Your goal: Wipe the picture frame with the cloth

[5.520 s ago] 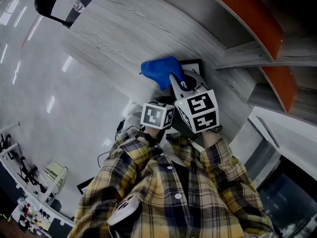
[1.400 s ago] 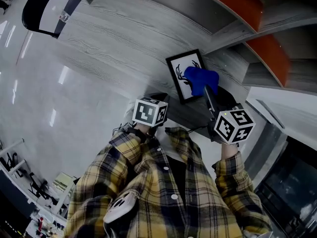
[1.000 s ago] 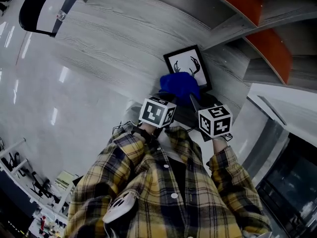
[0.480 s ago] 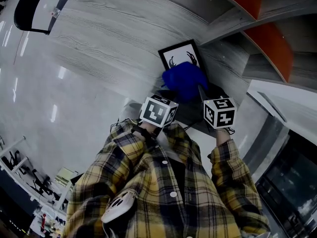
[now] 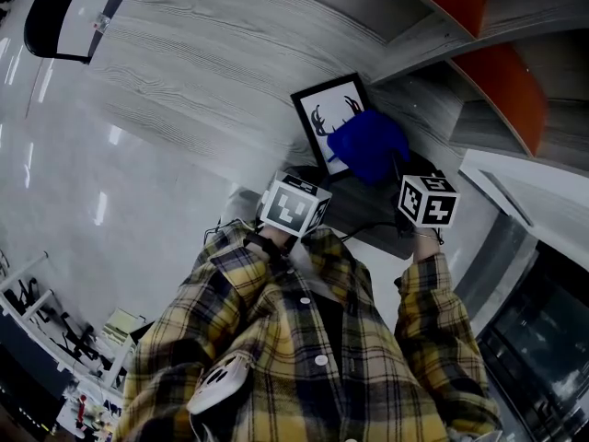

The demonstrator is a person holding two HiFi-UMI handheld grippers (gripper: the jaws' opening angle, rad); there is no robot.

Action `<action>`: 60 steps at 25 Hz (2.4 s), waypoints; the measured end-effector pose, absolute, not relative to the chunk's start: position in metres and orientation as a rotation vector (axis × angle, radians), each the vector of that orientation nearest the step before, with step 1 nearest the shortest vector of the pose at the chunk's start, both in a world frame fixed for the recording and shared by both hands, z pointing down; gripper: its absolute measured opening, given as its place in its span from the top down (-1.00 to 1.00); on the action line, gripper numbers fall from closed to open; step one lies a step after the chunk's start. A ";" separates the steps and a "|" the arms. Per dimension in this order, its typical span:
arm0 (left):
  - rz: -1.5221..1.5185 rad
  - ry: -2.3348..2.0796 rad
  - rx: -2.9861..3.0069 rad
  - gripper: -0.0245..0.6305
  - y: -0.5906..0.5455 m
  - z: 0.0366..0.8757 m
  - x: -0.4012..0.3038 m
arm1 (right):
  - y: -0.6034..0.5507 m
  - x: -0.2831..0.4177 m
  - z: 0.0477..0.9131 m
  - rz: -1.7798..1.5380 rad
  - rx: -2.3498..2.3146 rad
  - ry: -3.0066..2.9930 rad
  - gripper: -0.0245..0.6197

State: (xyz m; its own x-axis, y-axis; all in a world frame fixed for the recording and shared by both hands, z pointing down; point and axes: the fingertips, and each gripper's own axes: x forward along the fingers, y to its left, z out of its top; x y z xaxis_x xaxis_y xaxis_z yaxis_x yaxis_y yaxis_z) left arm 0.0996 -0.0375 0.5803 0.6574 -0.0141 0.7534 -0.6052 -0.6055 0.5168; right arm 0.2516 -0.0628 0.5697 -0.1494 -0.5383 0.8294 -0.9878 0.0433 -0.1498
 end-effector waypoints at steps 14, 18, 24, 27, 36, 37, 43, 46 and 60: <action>0.817 -0.395 2.139 0.90 -0.042 0.560 0.099 | -0.058 0.260 0.514 0.926 1.692 -1.763 0.80; 0.731 -0.389 2.216 0.90 -0.066 0.524 0.088 | -0.068 0.224 0.462 0.822 1.738 -1.866 0.80; 0.574 -0.387 2.350 0.91 -0.101 0.453 0.055 | -0.078 0.167 0.389 0.727 1.867 -1.995 0.80; 0.537 -0.323 2.436 0.91 -0.113 0.419 0.037 | -0.081 0.138 0.359 0.694 1.966 -2.026 0.80; 0.361 -0.180 2.636 0.91 -0.131 0.330 0.001 | -0.082 0.072 0.298 0.539 2.179 -2.036 0.80; 0.346 -0.168 2.647 0.91 -0.132 0.323 -0.002 | -0.081 0.067 0.293 0.527 2.197 -2.033 0.80; 0.288 -0.108 2.721 0.91 -0.135 0.291 -0.005 | -0.070 0.051 0.271 0.465 2.264 -1.990 0.80; 0.271 -0.107 2.725 0.91 -0.138 0.283 -0.002 | -0.067 0.048 0.264 0.452 2.249 -1.992 0.80; 0.241 -0.134 2.754 0.91 -0.141 0.266 0.037 | -0.070 0.073 0.249 0.400 2.188 -2.067 0.80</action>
